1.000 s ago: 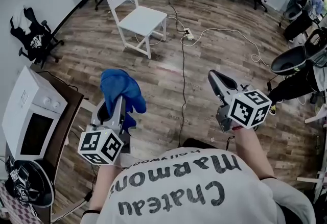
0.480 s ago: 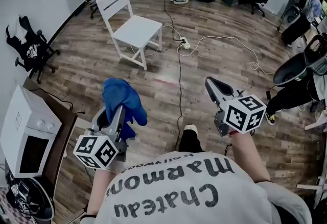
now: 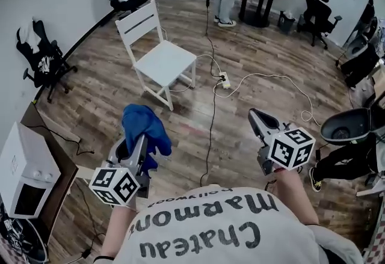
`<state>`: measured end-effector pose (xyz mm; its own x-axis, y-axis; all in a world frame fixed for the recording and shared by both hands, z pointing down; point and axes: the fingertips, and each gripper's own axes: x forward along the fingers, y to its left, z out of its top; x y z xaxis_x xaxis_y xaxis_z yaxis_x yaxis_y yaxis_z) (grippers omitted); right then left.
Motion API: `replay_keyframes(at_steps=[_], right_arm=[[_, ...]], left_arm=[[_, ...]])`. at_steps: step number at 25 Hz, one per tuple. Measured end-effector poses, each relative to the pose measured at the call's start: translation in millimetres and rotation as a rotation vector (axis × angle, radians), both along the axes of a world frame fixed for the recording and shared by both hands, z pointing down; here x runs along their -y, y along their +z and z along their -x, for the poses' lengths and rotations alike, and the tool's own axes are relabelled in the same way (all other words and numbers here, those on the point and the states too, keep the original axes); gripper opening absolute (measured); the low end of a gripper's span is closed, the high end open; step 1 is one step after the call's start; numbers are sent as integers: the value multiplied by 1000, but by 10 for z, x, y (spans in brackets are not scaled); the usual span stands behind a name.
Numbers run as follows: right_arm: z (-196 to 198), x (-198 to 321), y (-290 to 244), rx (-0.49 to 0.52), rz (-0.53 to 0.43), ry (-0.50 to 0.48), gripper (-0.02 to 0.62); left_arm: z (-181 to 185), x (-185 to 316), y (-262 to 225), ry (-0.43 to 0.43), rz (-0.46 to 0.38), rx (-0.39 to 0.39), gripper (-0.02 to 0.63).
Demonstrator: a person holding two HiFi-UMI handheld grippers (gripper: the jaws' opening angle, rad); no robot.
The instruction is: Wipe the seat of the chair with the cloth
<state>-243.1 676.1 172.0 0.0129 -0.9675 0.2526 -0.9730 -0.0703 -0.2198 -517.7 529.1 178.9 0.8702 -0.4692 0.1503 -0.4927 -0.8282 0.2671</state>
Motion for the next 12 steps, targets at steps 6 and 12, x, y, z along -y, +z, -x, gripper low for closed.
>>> replay_keyframes(at_steps=[6, 12], right_arm=[[-839, 322, 12, -19, -6, -20, 14], [-1290, 564, 91, 11, 0, -15, 14]], left_arm=[[-736, 351, 27, -58, 12, -86, 106], [-1141, 602, 194, -55, 33, -9, 106]])
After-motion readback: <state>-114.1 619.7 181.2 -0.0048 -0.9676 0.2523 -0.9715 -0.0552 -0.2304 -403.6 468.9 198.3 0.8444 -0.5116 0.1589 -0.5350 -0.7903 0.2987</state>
